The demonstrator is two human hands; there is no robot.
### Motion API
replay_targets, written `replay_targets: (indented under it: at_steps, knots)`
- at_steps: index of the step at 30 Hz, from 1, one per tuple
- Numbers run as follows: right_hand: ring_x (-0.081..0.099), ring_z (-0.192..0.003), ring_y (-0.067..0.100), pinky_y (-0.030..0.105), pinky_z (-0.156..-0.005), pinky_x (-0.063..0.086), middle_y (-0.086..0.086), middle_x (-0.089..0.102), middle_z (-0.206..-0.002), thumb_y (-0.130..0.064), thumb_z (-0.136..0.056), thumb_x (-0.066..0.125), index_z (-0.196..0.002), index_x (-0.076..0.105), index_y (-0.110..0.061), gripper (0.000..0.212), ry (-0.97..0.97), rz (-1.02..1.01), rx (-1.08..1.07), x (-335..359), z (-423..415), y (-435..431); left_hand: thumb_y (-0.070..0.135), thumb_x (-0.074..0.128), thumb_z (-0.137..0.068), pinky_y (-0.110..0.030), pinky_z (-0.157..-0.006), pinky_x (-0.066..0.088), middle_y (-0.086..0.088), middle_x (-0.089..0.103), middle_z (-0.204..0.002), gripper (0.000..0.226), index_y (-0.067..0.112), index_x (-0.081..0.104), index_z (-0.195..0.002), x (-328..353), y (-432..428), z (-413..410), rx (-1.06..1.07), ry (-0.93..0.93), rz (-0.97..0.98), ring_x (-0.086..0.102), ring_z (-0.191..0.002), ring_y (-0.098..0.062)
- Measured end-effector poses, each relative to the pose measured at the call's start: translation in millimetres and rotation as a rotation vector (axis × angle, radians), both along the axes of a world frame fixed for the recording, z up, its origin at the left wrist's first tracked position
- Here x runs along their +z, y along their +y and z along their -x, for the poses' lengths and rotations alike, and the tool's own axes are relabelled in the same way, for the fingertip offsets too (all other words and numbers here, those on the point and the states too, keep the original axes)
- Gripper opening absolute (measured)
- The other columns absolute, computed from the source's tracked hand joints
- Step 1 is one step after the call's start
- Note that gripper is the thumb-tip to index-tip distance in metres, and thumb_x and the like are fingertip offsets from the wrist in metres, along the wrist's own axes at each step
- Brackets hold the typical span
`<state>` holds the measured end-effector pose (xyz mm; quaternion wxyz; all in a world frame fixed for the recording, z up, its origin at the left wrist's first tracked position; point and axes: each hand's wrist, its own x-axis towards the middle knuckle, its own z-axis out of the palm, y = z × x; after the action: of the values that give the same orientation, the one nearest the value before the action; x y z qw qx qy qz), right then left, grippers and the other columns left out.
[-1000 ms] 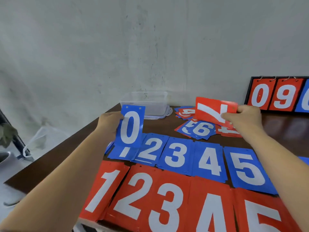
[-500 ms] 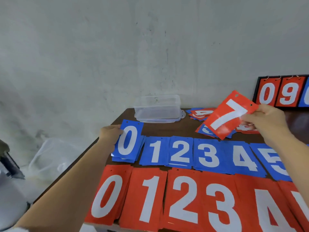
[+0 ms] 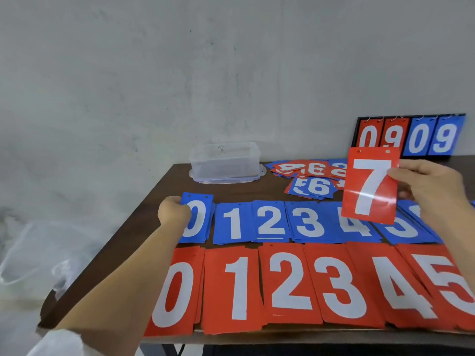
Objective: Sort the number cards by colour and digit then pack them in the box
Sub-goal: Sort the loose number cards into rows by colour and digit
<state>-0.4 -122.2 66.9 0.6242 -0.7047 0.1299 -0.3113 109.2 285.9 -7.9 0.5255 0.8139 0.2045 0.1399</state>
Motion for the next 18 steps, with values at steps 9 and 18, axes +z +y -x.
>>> replay_targets:
  at_steps: [9,18]
  knots:
    - [0.065,-0.083,0.014,0.027,-0.072,0.051,0.003,0.067,-0.097,-0.008,-0.089,0.064,-0.111,0.065,-0.008,0.022,0.01,0.049,0.01,-1.6,19.8,-8.3,-0.007,0.049,-0.086,-0.032,-0.085,0.045,-0.011,0.049,-0.141,0.057,0.009,0.046,-0.14,1.3,-30.1,12.0,-0.142,-0.008,-0.239,0.053,-0.12,-0.031]
    - [0.066,-0.076,0.012,0.024,-0.07,0.055,0.002,0.069,-0.088,-0.007,-0.089,0.065,-0.098,0.067,-0.011,0.01,0.08,0.041,0.019,-10.3,44.8,-45.5,0.003,0.053,-0.089,-0.03,-0.057,0.046,-0.014,0.064,-0.116,0.05,0.012,0.049,-0.138,18.0,-112.2,30.5,-0.298,-0.113,-0.331,0.059,-0.073,-0.024]
